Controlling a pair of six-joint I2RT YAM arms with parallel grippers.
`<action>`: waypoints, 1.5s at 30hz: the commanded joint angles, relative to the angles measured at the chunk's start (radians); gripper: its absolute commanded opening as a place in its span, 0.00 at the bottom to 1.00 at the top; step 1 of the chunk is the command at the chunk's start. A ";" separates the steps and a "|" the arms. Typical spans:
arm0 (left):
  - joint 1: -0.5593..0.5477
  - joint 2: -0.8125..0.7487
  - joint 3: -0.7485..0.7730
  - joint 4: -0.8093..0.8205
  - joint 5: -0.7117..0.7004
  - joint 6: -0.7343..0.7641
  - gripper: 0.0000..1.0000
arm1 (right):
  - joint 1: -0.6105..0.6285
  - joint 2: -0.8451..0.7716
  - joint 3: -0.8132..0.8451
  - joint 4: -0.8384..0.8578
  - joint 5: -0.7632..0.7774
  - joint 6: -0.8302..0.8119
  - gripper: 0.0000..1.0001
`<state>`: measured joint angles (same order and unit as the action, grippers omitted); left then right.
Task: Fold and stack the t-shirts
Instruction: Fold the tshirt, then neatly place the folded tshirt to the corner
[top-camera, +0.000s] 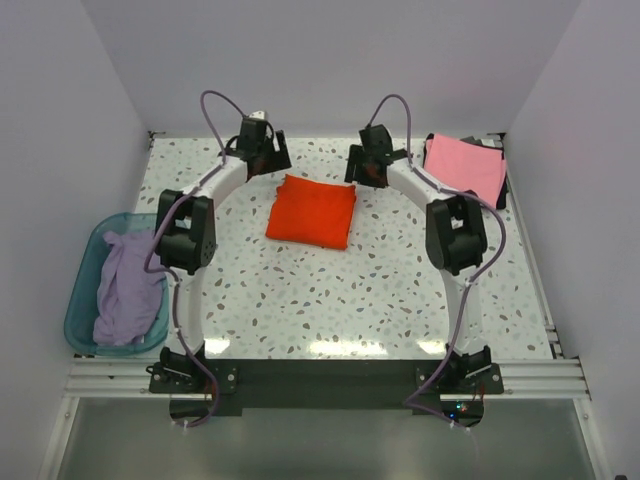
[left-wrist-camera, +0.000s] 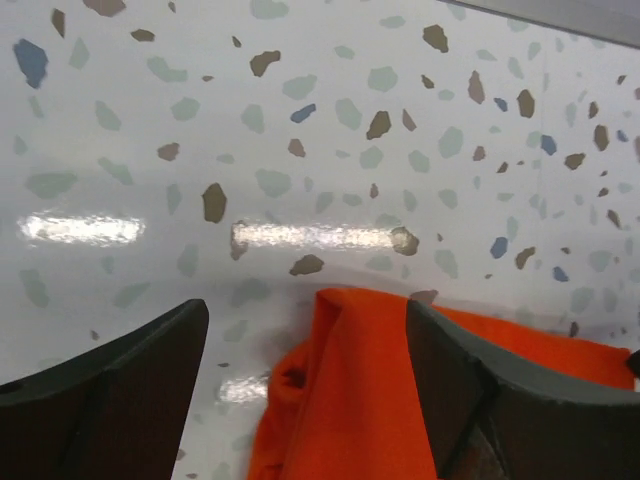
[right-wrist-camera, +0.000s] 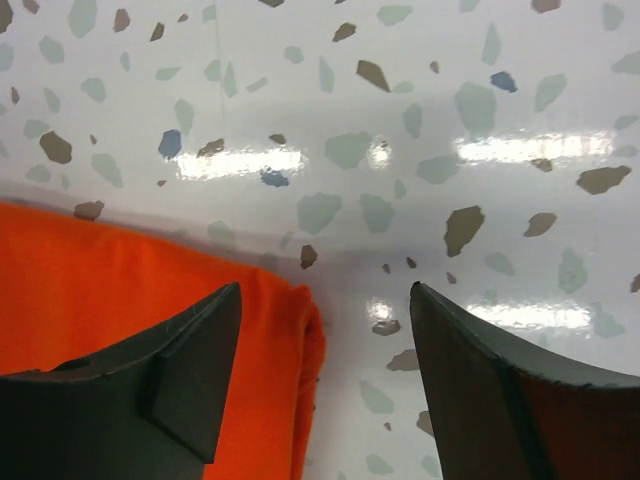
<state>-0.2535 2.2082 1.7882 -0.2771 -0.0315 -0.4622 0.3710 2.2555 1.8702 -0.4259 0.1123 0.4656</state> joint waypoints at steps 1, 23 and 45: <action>0.039 -0.036 0.076 -0.019 -0.056 0.011 0.91 | -0.029 -0.016 0.089 -0.051 0.021 -0.028 0.73; -0.337 -0.338 -0.539 0.160 -0.113 -0.164 0.22 | -0.029 -0.151 -0.384 0.294 -0.359 0.099 0.82; -0.375 -0.298 -0.431 0.089 -0.088 -0.164 0.21 | 0.082 -0.074 -0.352 0.170 -0.134 0.062 0.11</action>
<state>-0.6220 1.9518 1.2705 -0.1547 -0.1173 -0.6109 0.4404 2.1437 1.4609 -0.1131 -0.1207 0.5724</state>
